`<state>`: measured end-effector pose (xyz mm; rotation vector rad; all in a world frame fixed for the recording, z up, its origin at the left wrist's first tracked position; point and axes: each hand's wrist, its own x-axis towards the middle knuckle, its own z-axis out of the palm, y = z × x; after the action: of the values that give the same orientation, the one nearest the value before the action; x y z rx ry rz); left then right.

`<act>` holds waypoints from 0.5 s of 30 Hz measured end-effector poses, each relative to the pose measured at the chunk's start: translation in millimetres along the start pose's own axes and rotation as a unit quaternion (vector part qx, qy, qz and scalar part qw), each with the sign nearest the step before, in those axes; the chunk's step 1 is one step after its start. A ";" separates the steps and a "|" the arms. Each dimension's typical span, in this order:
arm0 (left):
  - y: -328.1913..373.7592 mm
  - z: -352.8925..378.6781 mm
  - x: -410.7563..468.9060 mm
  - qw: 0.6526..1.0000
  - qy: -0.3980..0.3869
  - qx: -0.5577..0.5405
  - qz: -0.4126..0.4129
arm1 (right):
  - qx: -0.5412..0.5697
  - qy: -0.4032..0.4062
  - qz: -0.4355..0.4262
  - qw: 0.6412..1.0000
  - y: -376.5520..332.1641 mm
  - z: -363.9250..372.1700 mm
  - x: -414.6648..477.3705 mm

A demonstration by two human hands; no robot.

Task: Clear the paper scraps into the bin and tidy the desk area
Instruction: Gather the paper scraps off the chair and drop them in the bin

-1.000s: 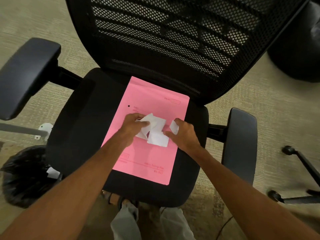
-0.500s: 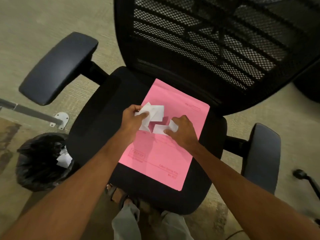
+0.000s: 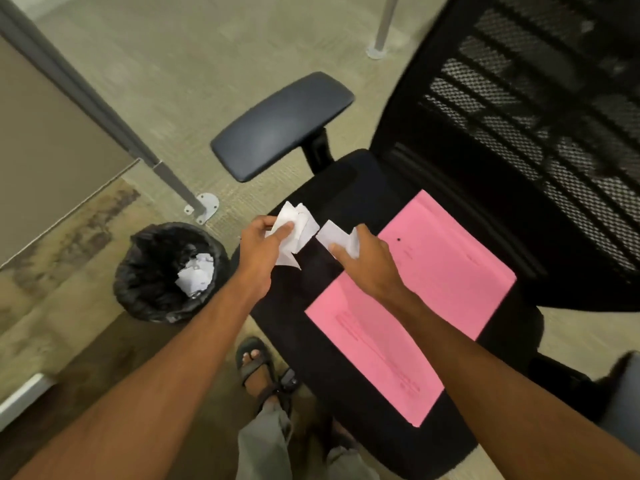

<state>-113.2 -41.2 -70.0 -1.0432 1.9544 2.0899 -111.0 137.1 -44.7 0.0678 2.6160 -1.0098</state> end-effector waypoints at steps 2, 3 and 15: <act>-1.0 -22.0 2.0 0.999 0.036 -0.032 -0.004 | -0.009 -0.024 -0.028 0.999 -25.2 14.4 7.0; -1.5 -33.8 3.0 0.998 0.055 -0.043 -0.004 | -0.014 -0.037 -0.044 0.998 -38.2 22.5 10.1; -32.0 -178.2 29.6 0.965 0.238 -0.102 -0.044 | -0.096 -0.219 -0.178 0.955 -145.7 161.4 40.3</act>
<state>-46.9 -209.1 -102.9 -1.7830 1.8434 2.1771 -125.7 -81.4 -75.5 -0.6223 2.3328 -0.7583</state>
